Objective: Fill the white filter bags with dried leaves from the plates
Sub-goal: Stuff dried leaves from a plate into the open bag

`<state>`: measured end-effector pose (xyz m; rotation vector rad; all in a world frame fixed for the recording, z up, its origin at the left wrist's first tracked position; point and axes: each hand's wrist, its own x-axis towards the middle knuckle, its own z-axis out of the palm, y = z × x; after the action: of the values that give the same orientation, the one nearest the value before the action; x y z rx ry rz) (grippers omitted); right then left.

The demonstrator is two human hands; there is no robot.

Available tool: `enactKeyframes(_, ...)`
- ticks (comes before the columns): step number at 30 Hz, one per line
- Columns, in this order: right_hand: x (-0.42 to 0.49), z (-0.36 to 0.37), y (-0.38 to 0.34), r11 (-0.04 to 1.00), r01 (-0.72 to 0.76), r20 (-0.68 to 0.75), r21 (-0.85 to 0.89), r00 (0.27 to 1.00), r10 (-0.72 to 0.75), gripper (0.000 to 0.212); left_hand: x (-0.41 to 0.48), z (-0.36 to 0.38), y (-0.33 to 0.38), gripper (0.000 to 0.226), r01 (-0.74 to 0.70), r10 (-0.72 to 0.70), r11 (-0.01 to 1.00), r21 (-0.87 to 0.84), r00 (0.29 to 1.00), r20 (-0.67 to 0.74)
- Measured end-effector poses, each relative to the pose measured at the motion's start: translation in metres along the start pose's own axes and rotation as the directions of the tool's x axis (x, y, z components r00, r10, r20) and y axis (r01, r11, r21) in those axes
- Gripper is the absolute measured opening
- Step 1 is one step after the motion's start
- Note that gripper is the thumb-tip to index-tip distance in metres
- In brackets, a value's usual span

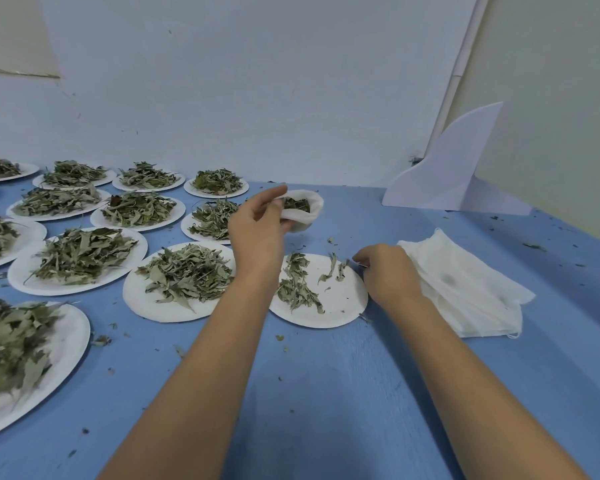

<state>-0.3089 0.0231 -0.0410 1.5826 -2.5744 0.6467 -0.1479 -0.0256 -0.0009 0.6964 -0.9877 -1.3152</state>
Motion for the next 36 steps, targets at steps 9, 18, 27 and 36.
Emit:
enactKeyframes(9, 0.0, -0.003, -0.006, 0.926, 0.06, -0.154, 0.372, 0.988, -0.002, 0.023, -0.004, -0.001, 0.002, 0.027, 0.026, -0.027, 0.999, -0.035, 0.999, -0.023)
enactKeyframes(18, -0.002, -0.008, -0.011, 0.785, 0.054, -0.181, 0.617, 0.981, 0.074, 0.019, -0.005, -0.003, 0.005, 0.029, 0.034, -0.036, 0.998, -0.052, 0.999, -0.031)
enactKeyframes(27, 0.017, -0.005, 0.007, 0.936, 0.103, -0.1, 0.337, 0.992, -0.073, 0.06, -0.004, -0.003, 0.004, 0.027, 0.047, -0.048, 0.998, -0.045, 0.998, -0.027)
enactKeyframes(36, 0.043, -0.012, 0.004, 0.986, 0.102, -0.166, 0.129, 0.983, -0.08, 0.041, -0.004, -0.002, 0.005, 0.027, 0.057, -0.058, 0.997, -0.044, 0.998, -0.036)
